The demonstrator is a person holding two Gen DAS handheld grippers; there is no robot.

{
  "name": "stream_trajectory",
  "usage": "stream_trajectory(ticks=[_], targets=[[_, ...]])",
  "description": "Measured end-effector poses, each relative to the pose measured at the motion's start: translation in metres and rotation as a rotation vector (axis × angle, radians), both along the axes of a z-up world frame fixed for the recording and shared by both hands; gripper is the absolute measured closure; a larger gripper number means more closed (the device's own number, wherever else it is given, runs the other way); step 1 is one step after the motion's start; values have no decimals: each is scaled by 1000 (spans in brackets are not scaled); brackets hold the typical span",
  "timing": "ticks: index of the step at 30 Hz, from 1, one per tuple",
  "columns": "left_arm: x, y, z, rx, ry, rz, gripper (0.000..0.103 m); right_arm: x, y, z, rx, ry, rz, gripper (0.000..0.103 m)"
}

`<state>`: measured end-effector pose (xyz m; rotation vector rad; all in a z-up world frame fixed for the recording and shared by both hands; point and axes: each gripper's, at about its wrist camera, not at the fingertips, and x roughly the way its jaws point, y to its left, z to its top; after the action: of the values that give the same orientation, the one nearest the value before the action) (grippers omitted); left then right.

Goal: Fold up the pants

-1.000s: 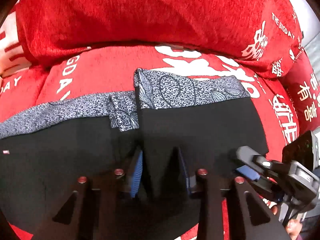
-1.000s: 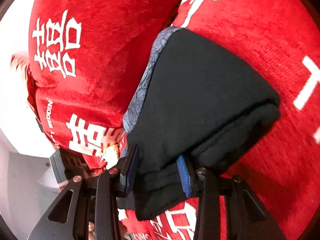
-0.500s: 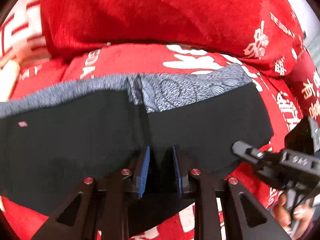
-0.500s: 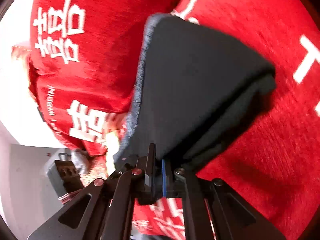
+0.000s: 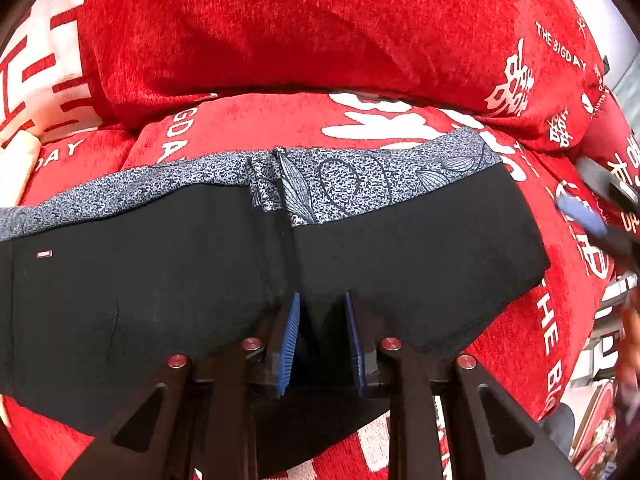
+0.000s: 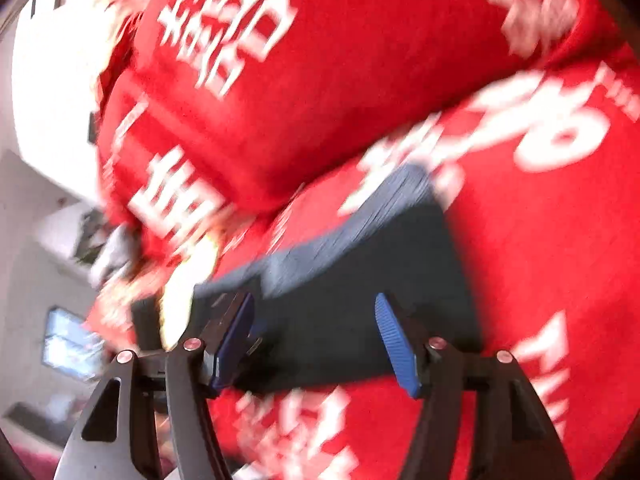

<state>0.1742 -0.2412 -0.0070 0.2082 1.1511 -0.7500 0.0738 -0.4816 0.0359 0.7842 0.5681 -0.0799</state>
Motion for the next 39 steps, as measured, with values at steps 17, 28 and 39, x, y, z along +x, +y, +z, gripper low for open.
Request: stream_trajectory(ticks=[17,28,39], targets=[[-4,9,1,-9,19,10,78,72,-44,-61,184,133,97,63],[-6,17,7,-8,-4,64,38,77,45,-16,-513,337,-41,52],[-8,56,8,36,-92,136,18,87,93,8,-398,169,146,66]])
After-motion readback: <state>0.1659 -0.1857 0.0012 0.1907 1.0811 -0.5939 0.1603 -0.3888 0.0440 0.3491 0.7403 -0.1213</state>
